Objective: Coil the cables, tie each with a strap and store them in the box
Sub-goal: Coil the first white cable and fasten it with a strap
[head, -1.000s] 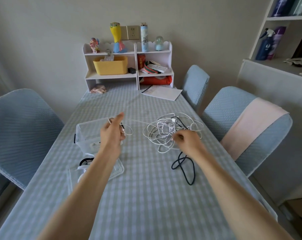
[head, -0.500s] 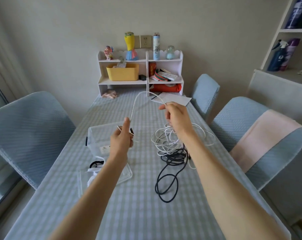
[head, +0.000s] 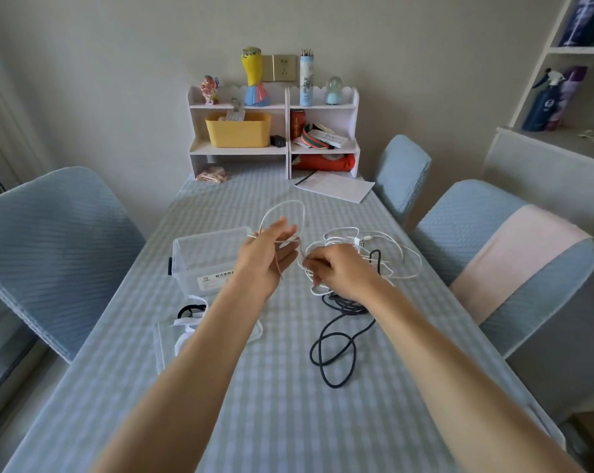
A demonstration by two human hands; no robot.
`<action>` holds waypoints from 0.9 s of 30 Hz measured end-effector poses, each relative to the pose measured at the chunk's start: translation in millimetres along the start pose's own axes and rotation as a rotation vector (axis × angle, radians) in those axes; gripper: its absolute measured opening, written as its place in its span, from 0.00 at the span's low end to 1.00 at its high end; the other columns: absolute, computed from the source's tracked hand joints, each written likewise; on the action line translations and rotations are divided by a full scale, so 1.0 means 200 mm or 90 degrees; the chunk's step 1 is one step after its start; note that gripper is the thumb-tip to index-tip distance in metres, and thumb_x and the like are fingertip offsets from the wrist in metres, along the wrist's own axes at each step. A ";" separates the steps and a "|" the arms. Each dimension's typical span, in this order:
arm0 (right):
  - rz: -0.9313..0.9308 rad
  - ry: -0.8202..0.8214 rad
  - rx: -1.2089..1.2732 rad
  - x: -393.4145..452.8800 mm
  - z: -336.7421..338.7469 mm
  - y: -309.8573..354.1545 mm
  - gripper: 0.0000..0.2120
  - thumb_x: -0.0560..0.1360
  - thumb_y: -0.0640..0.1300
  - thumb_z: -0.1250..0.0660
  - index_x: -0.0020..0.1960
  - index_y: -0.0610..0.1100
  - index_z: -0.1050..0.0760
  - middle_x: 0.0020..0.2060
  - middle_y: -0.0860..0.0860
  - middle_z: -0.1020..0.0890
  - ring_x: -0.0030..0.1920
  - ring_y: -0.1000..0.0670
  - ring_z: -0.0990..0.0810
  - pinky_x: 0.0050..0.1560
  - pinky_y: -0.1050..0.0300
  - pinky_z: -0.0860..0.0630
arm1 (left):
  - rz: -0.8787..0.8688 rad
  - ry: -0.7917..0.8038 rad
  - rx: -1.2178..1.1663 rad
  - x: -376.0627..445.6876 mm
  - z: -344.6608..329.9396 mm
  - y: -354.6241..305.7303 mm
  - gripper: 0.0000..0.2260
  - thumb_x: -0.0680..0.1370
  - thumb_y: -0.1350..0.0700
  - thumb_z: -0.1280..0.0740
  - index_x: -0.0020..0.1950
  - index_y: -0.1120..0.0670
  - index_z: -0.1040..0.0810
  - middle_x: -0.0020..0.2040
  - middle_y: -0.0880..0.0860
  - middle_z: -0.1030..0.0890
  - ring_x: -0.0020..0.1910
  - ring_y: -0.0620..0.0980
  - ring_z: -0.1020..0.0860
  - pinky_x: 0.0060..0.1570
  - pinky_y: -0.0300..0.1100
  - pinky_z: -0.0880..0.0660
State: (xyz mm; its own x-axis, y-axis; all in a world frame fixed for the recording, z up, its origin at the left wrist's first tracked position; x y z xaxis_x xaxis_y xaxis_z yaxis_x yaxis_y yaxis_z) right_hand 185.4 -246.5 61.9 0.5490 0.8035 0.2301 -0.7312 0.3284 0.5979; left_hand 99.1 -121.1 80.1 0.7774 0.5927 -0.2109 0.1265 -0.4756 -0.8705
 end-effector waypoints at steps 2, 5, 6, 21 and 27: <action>-0.030 0.030 -0.006 -0.04 -0.02 -0.05 0.15 0.81 0.45 0.37 0.36 0.50 0.25 0.33 0.52 0.17 0.39 0.52 0.16 0.49 0.49 0.21 | 0.016 0.009 0.080 0.01 0.00 0.04 0.08 0.76 0.57 0.26 0.52 0.59 0.20 0.49 0.54 0.15 0.48 0.52 0.16 0.57 0.47 0.21; -0.030 0.029 -0.022 -0.09 -0.04 -0.10 0.16 0.81 0.47 0.37 0.35 0.51 0.24 0.33 0.52 0.17 0.36 0.52 0.17 0.47 0.47 0.21 | -0.003 -0.013 0.239 0.00 0.00 0.10 0.10 0.73 0.59 0.24 0.49 0.58 0.21 0.49 0.56 0.14 0.48 0.52 0.15 0.55 0.47 0.20; -0.022 0.027 -0.019 -0.10 -0.04 -0.10 0.15 0.81 0.47 0.37 0.35 0.49 0.23 0.32 0.51 0.17 0.35 0.52 0.18 0.46 0.47 0.21 | -0.017 -0.015 0.277 0.00 -0.01 0.11 0.09 0.72 0.59 0.23 0.45 0.57 0.23 0.47 0.56 0.14 0.47 0.51 0.15 0.53 0.46 0.20; -0.073 -0.094 0.026 -0.28 0.01 -0.34 0.17 0.76 0.56 0.30 0.33 0.50 0.24 0.22 0.57 0.27 0.25 0.57 0.32 0.30 0.59 0.37 | -0.082 0.024 0.269 0.02 0.12 0.15 0.11 0.76 0.65 0.34 0.37 0.53 0.29 0.33 0.51 0.29 0.22 0.43 0.39 0.21 0.36 0.43; -0.052 -0.112 0.011 -0.24 0.03 -0.34 0.14 0.74 0.59 0.30 0.40 0.49 0.18 0.30 0.53 0.19 0.32 0.52 0.22 0.35 0.51 0.27 | -0.196 0.314 0.675 -0.06 0.02 0.25 0.07 0.76 0.57 0.26 0.40 0.47 0.17 0.27 0.41 0.23 0.27 0.39 0.27 0.32 0.31 0.31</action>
State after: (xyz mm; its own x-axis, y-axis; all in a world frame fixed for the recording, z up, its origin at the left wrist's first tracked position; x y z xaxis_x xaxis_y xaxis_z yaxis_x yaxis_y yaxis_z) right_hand 210.7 -310.5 14.8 0.6701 0.6746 0.3096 -0.6745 0.3793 0.6333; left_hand 93.7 -149.6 36.9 0.9843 0.1657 0.0604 -0.0411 0.5486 -0.8351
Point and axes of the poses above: each hand's wrist, its own x-axis towards the middle knuckle, its own z-axis out of the back of the hand, y = z × x, the point moved 2 cm from there along x, towards the middle knuckle
